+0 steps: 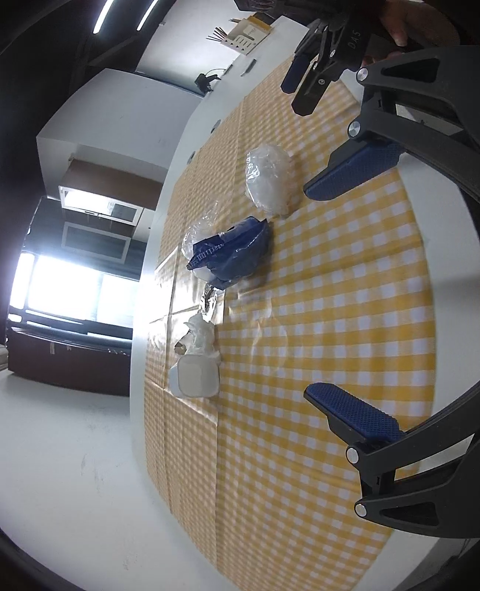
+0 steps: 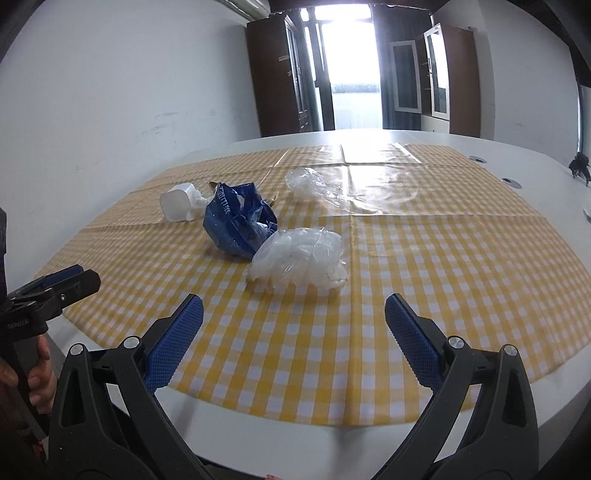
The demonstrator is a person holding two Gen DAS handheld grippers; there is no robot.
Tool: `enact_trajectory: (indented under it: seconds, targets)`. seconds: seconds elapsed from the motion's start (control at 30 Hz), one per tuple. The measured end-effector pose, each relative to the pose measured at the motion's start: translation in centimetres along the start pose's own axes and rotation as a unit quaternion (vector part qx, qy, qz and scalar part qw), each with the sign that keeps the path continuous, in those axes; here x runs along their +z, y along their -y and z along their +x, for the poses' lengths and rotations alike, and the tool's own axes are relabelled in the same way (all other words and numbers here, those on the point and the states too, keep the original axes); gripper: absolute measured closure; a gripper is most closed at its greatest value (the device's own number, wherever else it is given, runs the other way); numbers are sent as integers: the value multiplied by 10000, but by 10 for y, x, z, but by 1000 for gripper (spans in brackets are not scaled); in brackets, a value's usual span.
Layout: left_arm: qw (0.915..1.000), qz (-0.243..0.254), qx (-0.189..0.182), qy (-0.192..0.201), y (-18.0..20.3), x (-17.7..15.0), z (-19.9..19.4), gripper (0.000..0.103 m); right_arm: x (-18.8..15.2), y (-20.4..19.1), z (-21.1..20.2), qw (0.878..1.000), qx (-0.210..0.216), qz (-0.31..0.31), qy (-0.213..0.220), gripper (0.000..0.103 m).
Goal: Collect trash
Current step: 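Raise both tools back toward the remaining trash on the table, then grasp the blue printed bag with the left tool while the right tool grasps the clear plastic bag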
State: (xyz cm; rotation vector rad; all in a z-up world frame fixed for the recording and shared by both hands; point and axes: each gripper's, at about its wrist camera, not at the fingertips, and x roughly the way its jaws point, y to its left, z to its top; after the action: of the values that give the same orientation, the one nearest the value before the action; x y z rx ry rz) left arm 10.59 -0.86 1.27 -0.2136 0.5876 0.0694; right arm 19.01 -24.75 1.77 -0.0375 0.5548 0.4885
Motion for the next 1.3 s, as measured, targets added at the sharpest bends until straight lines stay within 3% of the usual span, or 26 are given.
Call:
enact_trajectory:
  seconds: [0.17,0.3,0.4,0.63,0.77,0.83,0.9,1.07,1.3]
  targets:
    - [9998,85,-17,-203,8,28,35,6,17,4,29,9996,115,50,-250,13]
    - [9972,-293,-341,-604,4,50,70,6,30,9,47,9993,-38,2,-377,16]
    - [9955,-269,-172,-890,5,58,98,6,39,11,58,9989,15,2,-471,17]
    - [9937,-251,-143,-1079,13,73,132,8,40,21,89,9944,252,237,-1002,35]
    - [9927,-253,-231,-1155,19,75,142,17,34,23,98,9915,345,328,-1213,47]
    - [9914,-235,-203,-1272,23,73,150,30,33,23,99,9907,427,347,-1245,54]
    - [9891,-291,-252,-1425,26,69,155,57,33,21,99,9905,480,282,-1261,59]
    - [9960,-163,34,-872,29,72,131,67,30,15,90,9912,546,217,-1185,70]
    - [9988,-309,-190,-343,21,60,70,67,22,2,54,9950,500,42,-867,74]
